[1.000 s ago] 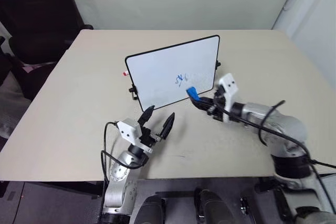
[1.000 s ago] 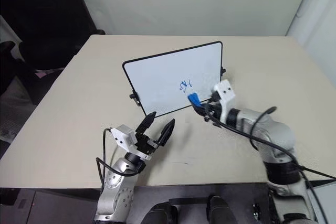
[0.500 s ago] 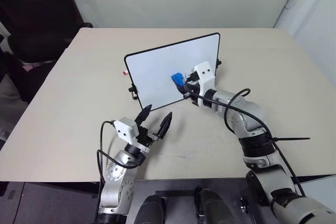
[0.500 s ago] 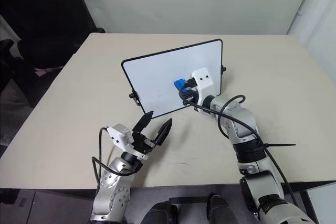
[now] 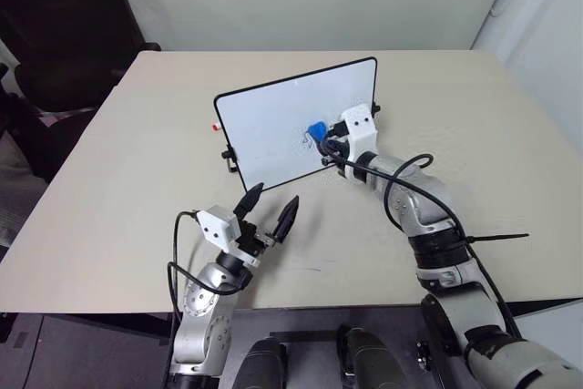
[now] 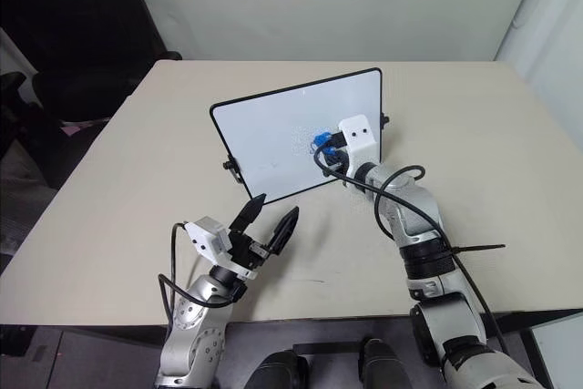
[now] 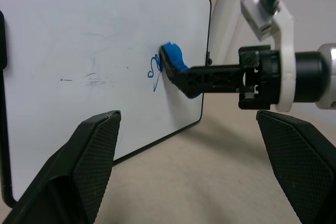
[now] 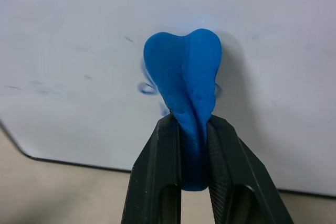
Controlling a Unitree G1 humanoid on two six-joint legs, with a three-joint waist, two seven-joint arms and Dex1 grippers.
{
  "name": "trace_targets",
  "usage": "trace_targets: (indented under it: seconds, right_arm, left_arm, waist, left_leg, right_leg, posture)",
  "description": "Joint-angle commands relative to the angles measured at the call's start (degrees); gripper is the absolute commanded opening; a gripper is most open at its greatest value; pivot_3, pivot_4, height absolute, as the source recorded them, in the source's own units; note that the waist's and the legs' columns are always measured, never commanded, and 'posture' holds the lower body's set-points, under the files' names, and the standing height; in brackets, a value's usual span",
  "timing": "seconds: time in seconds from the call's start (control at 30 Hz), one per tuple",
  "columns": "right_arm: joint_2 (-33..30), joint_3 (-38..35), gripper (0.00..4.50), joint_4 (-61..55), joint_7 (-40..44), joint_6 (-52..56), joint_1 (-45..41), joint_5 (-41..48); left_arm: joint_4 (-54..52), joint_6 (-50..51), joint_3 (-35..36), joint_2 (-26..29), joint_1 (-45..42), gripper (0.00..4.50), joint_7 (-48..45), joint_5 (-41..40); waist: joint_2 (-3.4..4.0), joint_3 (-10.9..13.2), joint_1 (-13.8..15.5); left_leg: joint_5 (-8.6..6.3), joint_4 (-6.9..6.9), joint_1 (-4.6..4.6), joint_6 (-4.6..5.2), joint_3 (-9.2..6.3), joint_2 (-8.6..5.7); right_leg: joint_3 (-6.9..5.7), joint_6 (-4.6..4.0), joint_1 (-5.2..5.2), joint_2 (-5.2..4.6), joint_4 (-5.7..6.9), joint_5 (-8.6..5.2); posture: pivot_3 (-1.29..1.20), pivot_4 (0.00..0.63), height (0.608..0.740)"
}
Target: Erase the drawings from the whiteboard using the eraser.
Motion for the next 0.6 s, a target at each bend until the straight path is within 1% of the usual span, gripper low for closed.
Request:
trace_targets:
  seconds: [0.03,0.6]
  right_arm:
    - [0.4,-0.3,0.35,1.5,-1.7,-1.1,-1.5,-2.1]
    - [8.0,8.4,0.35,0.6,0.8,-2.2,-3.0,-6.0]
  left_arm:
    - [-2.4,-0.5,-0.2,-0.3,-0.3,4.5,0.2,-0.3]
    - [-2.8,-0.3,0.1,-0.1,-0.3,4.5,0.3,-0.8]
  waist:
    - [0.0,0.0,-0.1]
    - [0.0,0.0,-1.3]
  left_leg:
    - [0.0,0.0,0.0,0.0,0.0,0.0]
    - [-0.02,-0.08,-0.06,-0.03,0.1,0.14]
  right_leg:
    - [0.0,0.0,0.0,0.0,0.0,0.0]
    - [-0.01,-0.03,-0.28,0.05,0.03,0.01]
  posture:
    - [0.0,0.15,0.74]
    - [0.0,0.15,0.74]
